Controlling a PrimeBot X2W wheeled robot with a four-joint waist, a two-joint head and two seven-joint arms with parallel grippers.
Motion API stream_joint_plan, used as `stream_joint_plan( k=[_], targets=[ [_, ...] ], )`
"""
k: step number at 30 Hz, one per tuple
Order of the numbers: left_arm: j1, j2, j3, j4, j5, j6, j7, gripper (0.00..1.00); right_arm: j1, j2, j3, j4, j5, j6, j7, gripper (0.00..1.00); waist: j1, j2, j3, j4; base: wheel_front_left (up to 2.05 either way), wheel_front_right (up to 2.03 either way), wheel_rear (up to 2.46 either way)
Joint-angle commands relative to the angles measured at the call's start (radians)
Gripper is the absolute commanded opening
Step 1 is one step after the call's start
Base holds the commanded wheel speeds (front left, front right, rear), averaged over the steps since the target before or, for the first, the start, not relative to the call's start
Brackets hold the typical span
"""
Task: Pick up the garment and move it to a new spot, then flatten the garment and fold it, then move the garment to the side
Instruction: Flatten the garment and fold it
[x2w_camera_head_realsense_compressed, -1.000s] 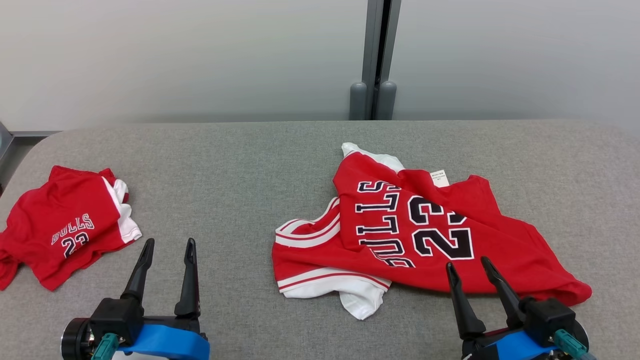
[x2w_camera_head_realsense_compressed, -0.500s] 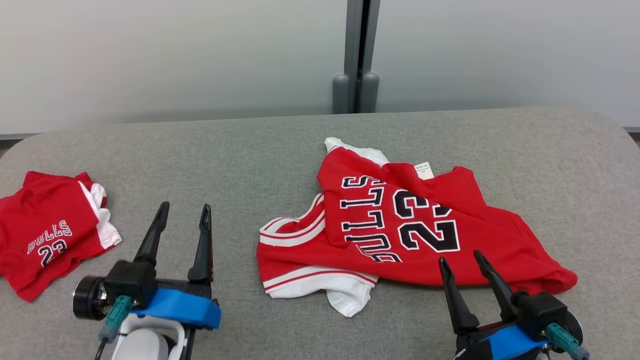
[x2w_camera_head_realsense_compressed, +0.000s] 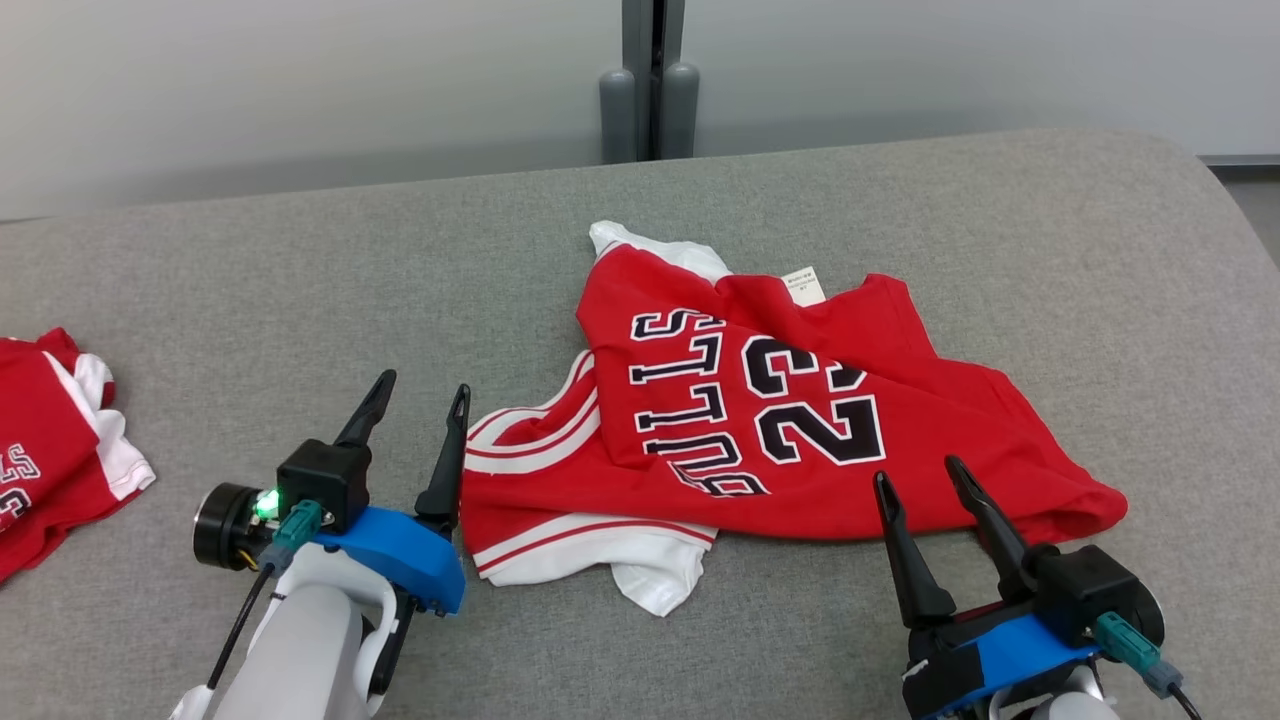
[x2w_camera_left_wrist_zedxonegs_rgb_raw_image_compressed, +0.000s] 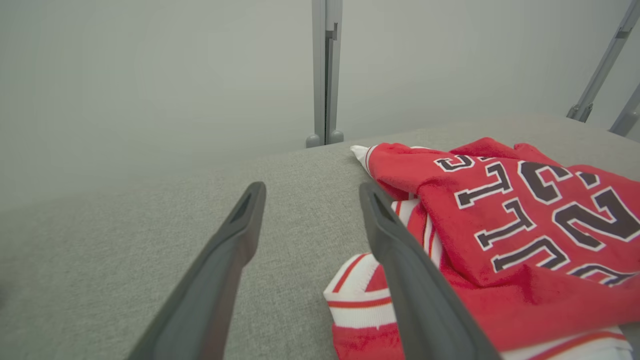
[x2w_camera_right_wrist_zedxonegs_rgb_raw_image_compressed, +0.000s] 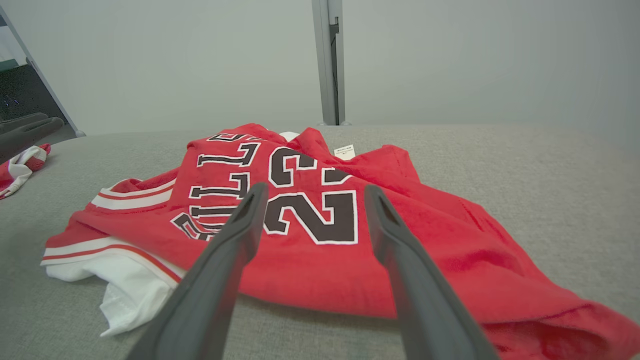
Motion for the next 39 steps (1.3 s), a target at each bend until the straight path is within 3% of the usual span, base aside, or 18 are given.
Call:
stream_joint_plan(
  k=[1, 11, 21, 23, 24, 31, 39],
  targets=[
    [-0.022, 0.009, -0.018, 0.030, -0.009, -0.001, -0.003, 1.00, -0.013, -0.001, 0.002, -0.003, -0.007, 0.000, -0.003, 1.00, -0.0002, -0.0002, 0.009, -0.004, 0.00, 0.00, 0.00],
    [-0.094, 0.020, -0.157, 0.247, -0.108, -0.001, -0.003, 1.00, -0.040, -0.001, -0.009, -0.004, -0.010, 0.000, -0.003, 1.00, -0.0002, -0.0002, 0.059, -0.036, 0.00, 0.00, 0.00],
    [-0.113, 0.008, -0.267, 0.315, -0.219, -0.001, -0.003, 1.00, -0.046, -0.001, -0.013, -0.001, 0.003, 0.000, -0.003, 1.00, -0.0002, -0.0002, 0.066, -0.054, 0.00, 0.00, 0.00],
    [-0.122, 0.015, -0.301, 0.316, -0.246, -0.001, -0.003, 0.12, -0.045, -0.001, -0.013, 0.001, 0.007, 0.000, -0.003, 1.00, -0.0002, -0.0002, 0.062, -0.057, 0.00, 0.00, 0.00],
    [-0.124, 0.016, -0.312, 0.311, -0.253, -0.001, -0.003, 0.00, -0.041, -0.001, -0.014, 0.000, 0.009, 0.000, -0.003, 1.00, -0.0002, -0.0002, 0.058, -0.057, 0.00, 0.00, 0.00],
    [-0.107, 0.025, -0.296, 0.238, -0.277, -0.001, -0.003, 0.00, -0.015, -0.001, -0.026, 0.003, 0.020, 0.000, -0.003, 1.00, -0.0002, -0.0002, 0.032, -0.026, 0.00, 0.00, 0.00],
    [0.025, 0.040, -0.150, 0.011, -0.219, 0.001, -0.003, 0.00, 0.010, -0.001, -0.026, 0.013, 0.027, 0.000, -0.003, 1.00, -0.0002, -0.0002, -0.033, 0.055, 0.00, 0.00, 0.00]
  ],
)
